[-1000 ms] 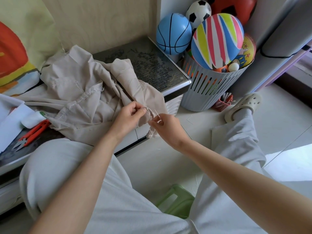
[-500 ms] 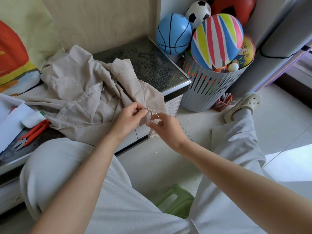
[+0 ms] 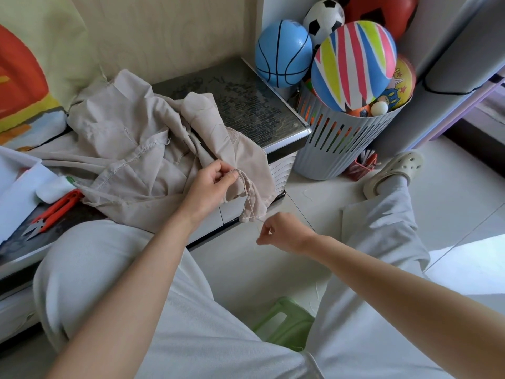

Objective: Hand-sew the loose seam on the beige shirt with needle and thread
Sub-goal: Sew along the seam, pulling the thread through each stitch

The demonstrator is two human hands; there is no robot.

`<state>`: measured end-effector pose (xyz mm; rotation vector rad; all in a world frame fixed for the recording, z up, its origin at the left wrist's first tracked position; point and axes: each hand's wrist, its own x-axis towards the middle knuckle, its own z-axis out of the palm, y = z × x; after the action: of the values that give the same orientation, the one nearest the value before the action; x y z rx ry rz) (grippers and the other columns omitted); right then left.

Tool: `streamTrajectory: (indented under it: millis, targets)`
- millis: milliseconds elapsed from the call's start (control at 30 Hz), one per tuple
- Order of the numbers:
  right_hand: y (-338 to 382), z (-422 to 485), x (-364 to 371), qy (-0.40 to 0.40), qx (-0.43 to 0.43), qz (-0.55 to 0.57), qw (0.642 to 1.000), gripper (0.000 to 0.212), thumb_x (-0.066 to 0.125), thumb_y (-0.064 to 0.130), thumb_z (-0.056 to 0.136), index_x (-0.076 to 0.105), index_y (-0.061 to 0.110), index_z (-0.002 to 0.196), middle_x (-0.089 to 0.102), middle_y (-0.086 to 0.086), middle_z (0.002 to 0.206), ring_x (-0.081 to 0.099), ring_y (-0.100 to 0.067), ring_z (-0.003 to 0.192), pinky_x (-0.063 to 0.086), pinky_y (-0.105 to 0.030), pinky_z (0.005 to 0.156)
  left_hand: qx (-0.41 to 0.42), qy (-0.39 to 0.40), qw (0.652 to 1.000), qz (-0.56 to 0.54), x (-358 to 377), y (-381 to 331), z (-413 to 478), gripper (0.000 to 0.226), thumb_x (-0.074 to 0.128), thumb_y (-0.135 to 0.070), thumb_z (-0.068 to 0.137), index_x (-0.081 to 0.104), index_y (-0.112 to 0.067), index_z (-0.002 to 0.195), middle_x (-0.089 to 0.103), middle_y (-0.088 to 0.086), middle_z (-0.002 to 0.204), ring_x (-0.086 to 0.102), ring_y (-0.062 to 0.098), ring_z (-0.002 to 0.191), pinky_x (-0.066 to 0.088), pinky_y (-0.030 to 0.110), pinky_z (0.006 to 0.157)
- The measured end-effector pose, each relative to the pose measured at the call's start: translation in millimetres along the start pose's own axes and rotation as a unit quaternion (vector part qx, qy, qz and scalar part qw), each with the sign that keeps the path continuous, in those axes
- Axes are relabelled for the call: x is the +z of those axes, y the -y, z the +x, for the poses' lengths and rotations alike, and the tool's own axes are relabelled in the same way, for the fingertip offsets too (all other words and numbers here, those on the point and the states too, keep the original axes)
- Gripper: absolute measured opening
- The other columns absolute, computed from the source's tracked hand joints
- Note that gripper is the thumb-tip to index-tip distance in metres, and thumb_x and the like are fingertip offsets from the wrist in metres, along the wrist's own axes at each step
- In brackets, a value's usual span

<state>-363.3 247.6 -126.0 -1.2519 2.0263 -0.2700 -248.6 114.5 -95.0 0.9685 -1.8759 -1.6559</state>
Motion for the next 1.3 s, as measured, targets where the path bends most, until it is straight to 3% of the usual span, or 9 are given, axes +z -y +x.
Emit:
streamTrajectory:
  millis: [100,233,400,567,667,767,900,1033,1300]
  targets:
    - [-4.2,-2.2,-2.8,0.0,0.003,0.0,1.0,0.02,0.068,0.023,0.085,0.07,0.011,0.101,0.058,-0.001,0.082,0.046,-0.01,0.074,0.03,-0.018,0.053,-0.002,0.001,1.0,0.002,-0.2,1.4,-0.4,0.016,0.054,-0.009,0.094,0.057,-0.016,0.08,0.058,0.0,0.076,0.051,0.002,0.071,0.041,0.011,0.07]
    - [10.0,-3.6,-14.7,-0.116,-0.032,0.135,0.983,0.021,0.071,0.02,0.083,0.063,0.017,0.102,0.036,0.008,0.055,0.037,-0.003,0.044,0.032,-0.013,0.047,0.001,0.001,1.0,0.001,0.5,0.7,-0.6,0.015,0.054,-0.008,0.094,0.057,-0.015,0.081,0.057,0.0,0.076,0.05,0.0,0.07,0.04,0.011,0.069]
    - [31.0,-1.2,-26.8,-0.169,-0.051,0.224,0.958,0.013,0.067,0.023,0.087,0.064,0.017,0.097,0.035,0.01,0.044,0.038,-0.002,0.037,0.027,-0.012,0.04,0.005,0.008,1.0,0.016,1.5,0.1,-1.4,0.017,0.054,-0.008,0.094,0.058,-0.016,0.08,0.057,-0.003,0.073,0.048,-0.008,0.062,0.038,0.006,0.064]
    - [37.2,1.2,-25.2,-0.17,-0.049,0.205,0.962,0.019,0.059,0.022,0.092,0.063,0.008,0.08,0.047,0.011,0.047,0.043,0.0,0.04,0.032,-0.011,0.044,0.01,0.006,1.0,0.019,1.6,1.1,-0.4,0.02,0.054,-0.006,0.093,0.056,-0.017,0.077,0.055,-0.004,0.071,0.048,-0.007,0.061,0.038,0.007,0.064]
    - [33.8,-1.9,-21.1,-0.157,-0.052,0.181,0.969,0.017,0.059,0.021,0.091,0.062,0.011,0.078,0.043,0.011,0.045,0.042,0.0,0.042,0.033,-0.011,0.047,0.017,-0.008,1.0,0.023,1.1,2.2,0.0,0.02,0.054,-0.005,0.094,0.056,-0.017,0.077,0.056,-0.004,0.071,0.05,-0.008,0.06,0.039,0.007,0.064]
    - [29.0,-4.6,-19.2,-0.141,-0.063,0.148,0.977,0.015,0.06,0.018,0.091,0.063,0.01,0.078,0.039,0.012,0.041,0.043,0.001,0.043,0.034,-0.012,0.049,0.022,-0.017,0.999,0.021,1.6,1.9,-0.3,0.019,0.052,-0.006,0.095,0.055,-0.016,0.079,0.057,-0.003,0.072,0.051,-0.01,0.061,0.039,0.006,0.064]
    - [19.8,0.1,-21.9,-0.208,-0.037,0.201,0.957,0.01,0.061,0.025,0.09,0.059,0.016,0.09,0.036,0.01,0.048,0.037,-0.005,0.04,0.03,-0.015,0.043,0.016,-0.005,1.0,0.015,1.5,0.4,-1.1,0.018,0.053,-0.007,0.095,0.056,-0.016,0.079,0.057,-0.002,0.074,0.05,-0.009,0.062,0.038,0.005,0.065]
    - [22.6,9.1,-23.7,-0.207,-0.03,0.208,0.955,0.028,0.068,0.03,0.085,0.057,0.021,0.108,0.038,0.01,0.054,0.033,-0.007,0.044,0.029,-0.015,0.043,0.014,0.017,1.0,0.011,1.7,-2.4,-3.3,0.016,0.052,-0.007,0.095,0.057,-0.013,0.081,0.054,-0.005,0.07,0.047,-0.008,0.061,0.037,0.006,0.063]
    - [13.6,12.3,-38.6,-0.195,-0.047,0.112,0.973,0.012,0.057,0.028,0.092,0.062,0.017,0.094,0.04,0.011,0.057,0.037,-0.004,0.048,0.029,-0.015,0.046,0.006,0.033,0.999,0.004,1.0,-0.2,-3.3,0.018,0.053,-0.007,0.094,0.057,-0.014,0.078,0.053,-0.006,0.071,0.047,-0.005,0.065,0.037,0.007,0.066]
